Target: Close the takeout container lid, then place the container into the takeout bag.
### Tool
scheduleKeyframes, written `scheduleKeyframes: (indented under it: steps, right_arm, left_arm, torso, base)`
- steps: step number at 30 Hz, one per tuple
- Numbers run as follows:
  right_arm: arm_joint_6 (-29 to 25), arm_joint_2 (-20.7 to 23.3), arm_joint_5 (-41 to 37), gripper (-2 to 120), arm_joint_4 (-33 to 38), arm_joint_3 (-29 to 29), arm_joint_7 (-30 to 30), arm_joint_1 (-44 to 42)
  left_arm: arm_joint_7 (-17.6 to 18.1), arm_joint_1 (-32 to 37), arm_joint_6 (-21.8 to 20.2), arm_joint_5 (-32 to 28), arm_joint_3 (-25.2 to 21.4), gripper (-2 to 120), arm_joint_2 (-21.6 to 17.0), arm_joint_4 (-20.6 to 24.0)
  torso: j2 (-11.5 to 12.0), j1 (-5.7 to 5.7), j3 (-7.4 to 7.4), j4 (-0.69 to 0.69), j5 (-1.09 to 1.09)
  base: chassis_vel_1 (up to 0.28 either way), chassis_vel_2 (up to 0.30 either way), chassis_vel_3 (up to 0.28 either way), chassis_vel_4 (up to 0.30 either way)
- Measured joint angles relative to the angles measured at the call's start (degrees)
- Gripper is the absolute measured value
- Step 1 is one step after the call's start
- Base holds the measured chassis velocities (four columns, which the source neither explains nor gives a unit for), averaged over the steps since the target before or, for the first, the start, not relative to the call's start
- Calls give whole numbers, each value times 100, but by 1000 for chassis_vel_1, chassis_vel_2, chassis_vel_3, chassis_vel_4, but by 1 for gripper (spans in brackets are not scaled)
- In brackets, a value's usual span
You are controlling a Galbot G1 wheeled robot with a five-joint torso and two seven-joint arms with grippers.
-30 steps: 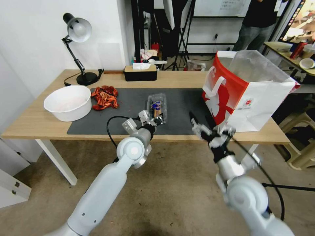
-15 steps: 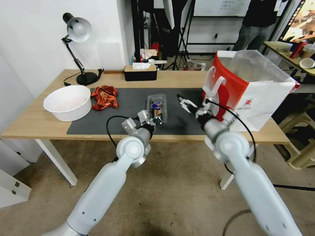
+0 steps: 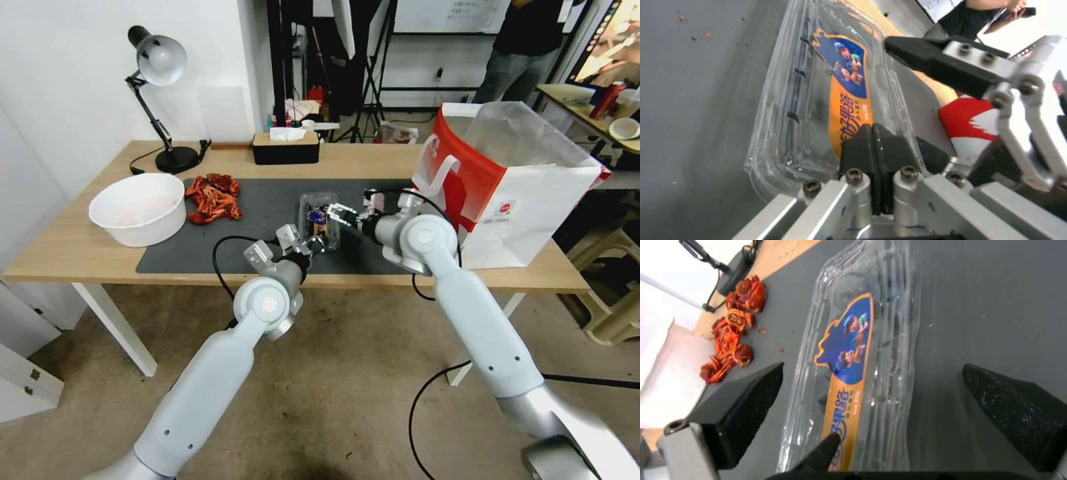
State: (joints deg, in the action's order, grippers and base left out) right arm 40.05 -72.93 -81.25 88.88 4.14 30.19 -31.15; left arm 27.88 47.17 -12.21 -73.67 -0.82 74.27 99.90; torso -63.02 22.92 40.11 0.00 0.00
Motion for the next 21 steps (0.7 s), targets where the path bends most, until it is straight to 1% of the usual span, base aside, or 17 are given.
scheduleKeyframes:
  steps: [11, 13, 15, 16, 19, 20, 21]
  right_arm:
    - [100, -90, -162, 99, -191, -81, 15, 132]
    - [183, -116, -256, 90, -240, -91, 113, 153]
    - [190, -127, -391, 86, -265, -88, 208, 163]
    - [190, -127, -391, 86, -265, -88, 208, 163]
    - [190, -134, -467, 75, -290, -65, 245, 163]
    - [190, -134, -467, 75, -290, -65, 245, 163]
    - [191, -136, -488, 68, -287, -60, 287, 163]
  left_arm:
    - [-2, 25, 4, -7, -25, 0, -6, 12]
    - [-2, 35, 4, -23, -51, 0, -30, 30]
    - [-2, 45, 5, -44, -74, 0, -43, 43]
    - [-2, 45, 5, -44, -74, 0, -43, 43]
    - [12, 60, 7, -75, -107, 0, -35, 96]
    - [12, 60, 7, -75, -107, 0, -35, 96]
    - [19, 69, 8, -82, -116, 0, -31, 113]
  torso:
    - [0, 0, -1, 0, 0]
    - [0, 0, -1, 0, 0]
    - [0, -1, -1, 0, -1]
    - [0, -1, -1, 0, -1]
    - [0, -1, -1, -1, 1]
    - [0, -1, -1, -1, 1]
    - [0, -1, -1, 1, 1]
  base:
    - [0, 0, 0, 0]
    - [0, 0, 0, 0]
    - [0, 0, 0, 0]
    - [0, 0, 0, 0]
    - [0, 0, 0, 0]
    - [0, 0, 0, 0]
    - [0, 0, 0, 0]
